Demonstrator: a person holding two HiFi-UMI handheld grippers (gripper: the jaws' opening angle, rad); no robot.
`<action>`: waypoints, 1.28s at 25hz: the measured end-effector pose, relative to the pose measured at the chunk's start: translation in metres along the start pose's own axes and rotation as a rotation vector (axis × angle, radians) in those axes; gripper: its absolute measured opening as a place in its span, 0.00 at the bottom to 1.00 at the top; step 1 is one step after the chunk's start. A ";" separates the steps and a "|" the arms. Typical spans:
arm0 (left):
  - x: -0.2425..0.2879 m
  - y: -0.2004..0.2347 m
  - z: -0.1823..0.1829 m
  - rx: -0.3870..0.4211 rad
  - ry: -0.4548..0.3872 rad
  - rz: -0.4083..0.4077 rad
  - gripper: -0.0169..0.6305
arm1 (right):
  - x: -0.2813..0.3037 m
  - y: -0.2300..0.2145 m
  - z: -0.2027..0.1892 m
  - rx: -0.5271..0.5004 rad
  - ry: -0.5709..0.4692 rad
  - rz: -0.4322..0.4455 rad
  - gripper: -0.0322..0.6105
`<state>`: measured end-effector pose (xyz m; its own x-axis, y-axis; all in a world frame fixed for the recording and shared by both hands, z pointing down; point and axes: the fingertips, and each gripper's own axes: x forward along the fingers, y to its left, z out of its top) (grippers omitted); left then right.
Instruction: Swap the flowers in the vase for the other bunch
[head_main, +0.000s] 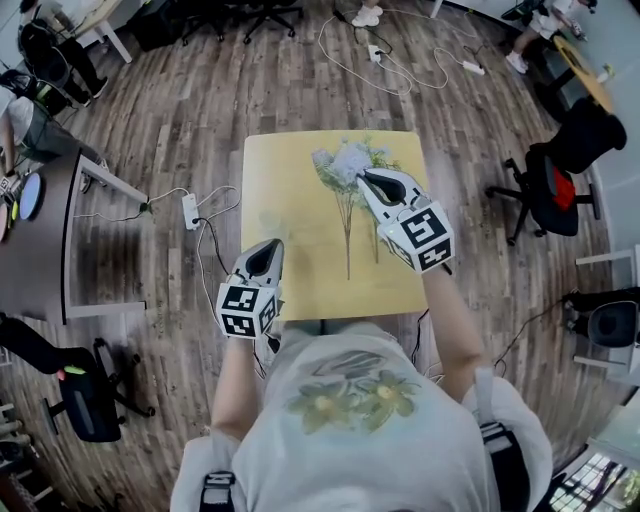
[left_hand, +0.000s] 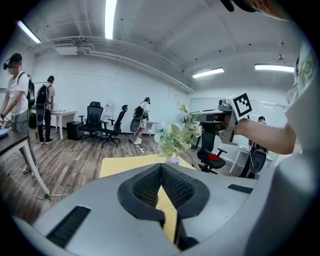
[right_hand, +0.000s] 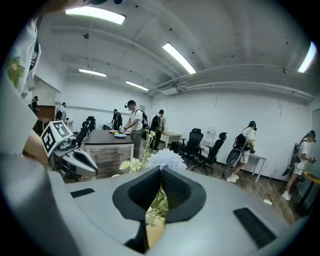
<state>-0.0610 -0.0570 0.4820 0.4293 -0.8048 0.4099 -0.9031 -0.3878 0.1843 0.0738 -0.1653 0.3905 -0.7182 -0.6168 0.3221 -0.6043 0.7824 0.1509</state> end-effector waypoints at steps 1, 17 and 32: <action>0.001 0.000 0.000 -0.003 0.002 0.001 0.05 | 0.004 0.002 -0.010 0.020 0.017 0.020 0.12; 0.016 0.007 -0.019 -0.052 0.059 0.049 0.05 | 0.076 0.041 -0.121 0.081 0.213 0.285 0.12; 0.034 0.021 -0.029 -0.101 0.070 0.105 0.05 | 0.130 0.061 -0.178 0.176 0.261 0.344 0.12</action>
<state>-0.0660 -0.0795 0.5258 0.3340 -0.8039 0.4921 -0.9409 -0.2532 0.2249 0.0052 -0.1825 0.6077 -0.7902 -0.2641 0.5530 -0.4118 0.8972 -0.1599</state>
